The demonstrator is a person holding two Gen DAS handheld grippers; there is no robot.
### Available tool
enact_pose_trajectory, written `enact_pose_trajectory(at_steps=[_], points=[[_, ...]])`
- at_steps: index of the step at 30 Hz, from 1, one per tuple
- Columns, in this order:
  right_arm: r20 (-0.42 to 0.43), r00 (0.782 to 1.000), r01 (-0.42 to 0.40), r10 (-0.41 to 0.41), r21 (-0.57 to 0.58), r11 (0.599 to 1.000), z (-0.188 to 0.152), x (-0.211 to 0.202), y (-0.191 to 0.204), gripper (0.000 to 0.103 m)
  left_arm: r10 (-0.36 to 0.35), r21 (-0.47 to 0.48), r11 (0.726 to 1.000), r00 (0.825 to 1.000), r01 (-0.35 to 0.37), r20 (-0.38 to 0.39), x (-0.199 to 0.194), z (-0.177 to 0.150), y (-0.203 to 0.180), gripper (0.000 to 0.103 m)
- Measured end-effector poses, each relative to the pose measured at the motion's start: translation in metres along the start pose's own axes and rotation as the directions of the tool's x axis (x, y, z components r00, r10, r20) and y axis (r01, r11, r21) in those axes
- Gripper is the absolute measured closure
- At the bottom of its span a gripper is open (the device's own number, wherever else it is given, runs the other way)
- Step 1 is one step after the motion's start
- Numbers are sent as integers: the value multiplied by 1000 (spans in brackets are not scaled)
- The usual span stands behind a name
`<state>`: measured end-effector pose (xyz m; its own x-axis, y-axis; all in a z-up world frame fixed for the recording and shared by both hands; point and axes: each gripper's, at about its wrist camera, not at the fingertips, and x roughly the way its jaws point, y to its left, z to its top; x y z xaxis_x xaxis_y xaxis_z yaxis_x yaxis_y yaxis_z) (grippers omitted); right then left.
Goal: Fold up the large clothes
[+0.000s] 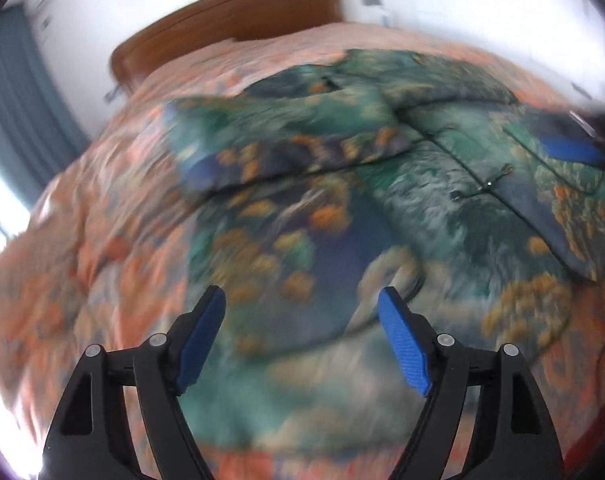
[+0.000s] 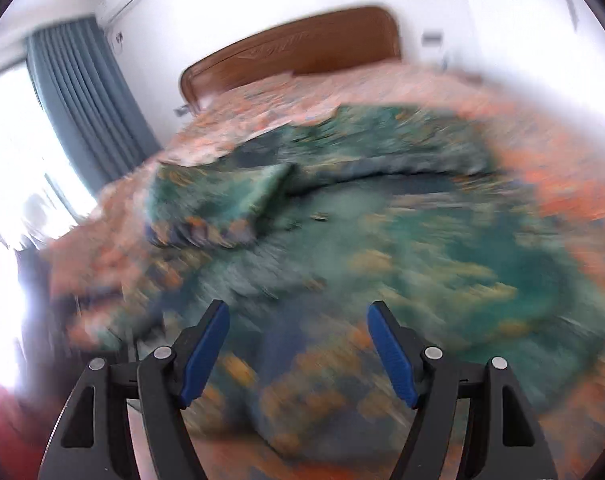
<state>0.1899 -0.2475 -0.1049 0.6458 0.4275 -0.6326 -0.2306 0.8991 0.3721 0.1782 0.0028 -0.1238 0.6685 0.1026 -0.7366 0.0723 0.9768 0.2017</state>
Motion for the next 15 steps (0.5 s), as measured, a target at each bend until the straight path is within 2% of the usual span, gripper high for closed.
enact_pose_trajectory(at_steps=[2,3,4,9,12,13,14,15], points=[[-58,986,-148,156,119,982,34,38,-4,30,-13,-77,997,1000,13,-2,-10,-11,16,22],[-86,976,-184,198,149,971,47,58,-4,30,-17,-116,993,1000,17,-1,-14,-16,22,22],[-101,973,-189,208,168,967,57,74,-4,30,-24,-159,987,1000,24,1,-18,-21,30,22],[-174,955,-197,239,228,954,107,167,1,30,-35,-245,969,999,34,2,-19,-33,48,22],[-198,964,-122,179,269,955,116,201,-5,30,-32,-267,963,999,27,-16,-13,-41,55,22],[-194,964,-125,183,279,952,116,206,-7,34,-33,-273,962,999,26,-24,-10,-43,56,22],[-187,962,-142,199,282,949,117,212,-6,52,-35,-280,960,999,23,-35,-6,-45,58,22],[-207,953,-162,220,266,950,117,216,-2,80,-33,-287,958,999,19,-43,-4,-47,61,22]])
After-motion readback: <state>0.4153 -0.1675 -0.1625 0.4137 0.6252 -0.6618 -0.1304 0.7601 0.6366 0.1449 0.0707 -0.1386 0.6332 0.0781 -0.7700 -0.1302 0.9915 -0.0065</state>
